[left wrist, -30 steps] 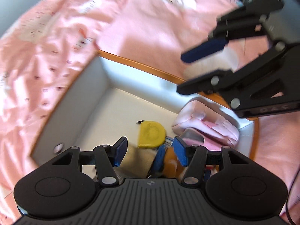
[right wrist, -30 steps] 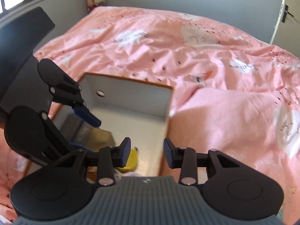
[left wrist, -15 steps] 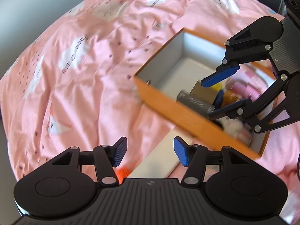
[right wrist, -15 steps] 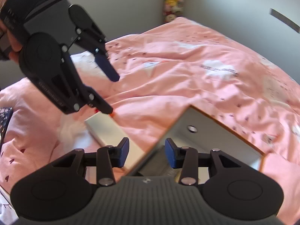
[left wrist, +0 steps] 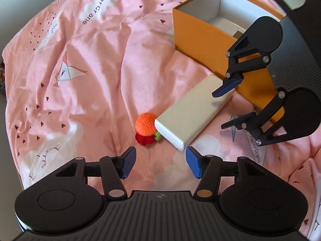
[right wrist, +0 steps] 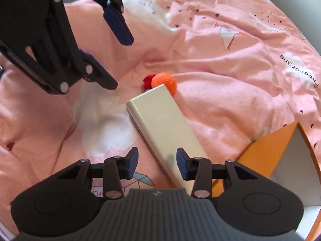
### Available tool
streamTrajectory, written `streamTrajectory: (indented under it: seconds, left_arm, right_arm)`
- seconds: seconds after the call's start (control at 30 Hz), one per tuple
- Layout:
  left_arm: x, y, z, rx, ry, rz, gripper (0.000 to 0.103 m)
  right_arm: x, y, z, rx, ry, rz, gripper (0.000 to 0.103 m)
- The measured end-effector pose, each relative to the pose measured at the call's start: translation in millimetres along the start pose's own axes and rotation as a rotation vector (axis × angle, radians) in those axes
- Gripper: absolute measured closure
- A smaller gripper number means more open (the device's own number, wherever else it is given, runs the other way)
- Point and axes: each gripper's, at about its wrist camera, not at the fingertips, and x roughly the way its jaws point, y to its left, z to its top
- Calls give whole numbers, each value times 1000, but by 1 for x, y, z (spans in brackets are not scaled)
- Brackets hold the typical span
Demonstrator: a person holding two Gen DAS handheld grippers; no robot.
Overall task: Organize objects
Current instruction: 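Reach the right tool to the white rectangular box and grasp it, then lift the white box with the right tool while the left tool grasps the crocheted fruit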
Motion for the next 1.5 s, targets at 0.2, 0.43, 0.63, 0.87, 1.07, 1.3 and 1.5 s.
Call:
streamTrajectory:
  seconds: [0.2,0.43,0.63,0.87,1.07,1.3,1.5]
  left_arm:
    - [19,7,-12,-2,3,-11,36]
    - [36,20,-18,-22,-8,-30,36]
    - [52,32,-16,-31,-12,-24,36]
    - [71,35,-4,-16,-35,-19,36]
    - [90,29,8,36,-43,11,32]
    - [108,26,18,25,-59,-1,46]
    - [106,21,22,-14,-23,16,51]
  right_arm:
    - [25,13,5,-93,51,-94,56]
    - [43,15,14,-170,71,-144,50]
    - [32,-2,19,-122,63,-95,66]
    - [22,-35,30,16,38,-93,77]
    - [29,-52,36,97,39,-51,77]
    - [28,-59,35,136,43,-2,77]
    - [29,-59,33,195,30,47,71]
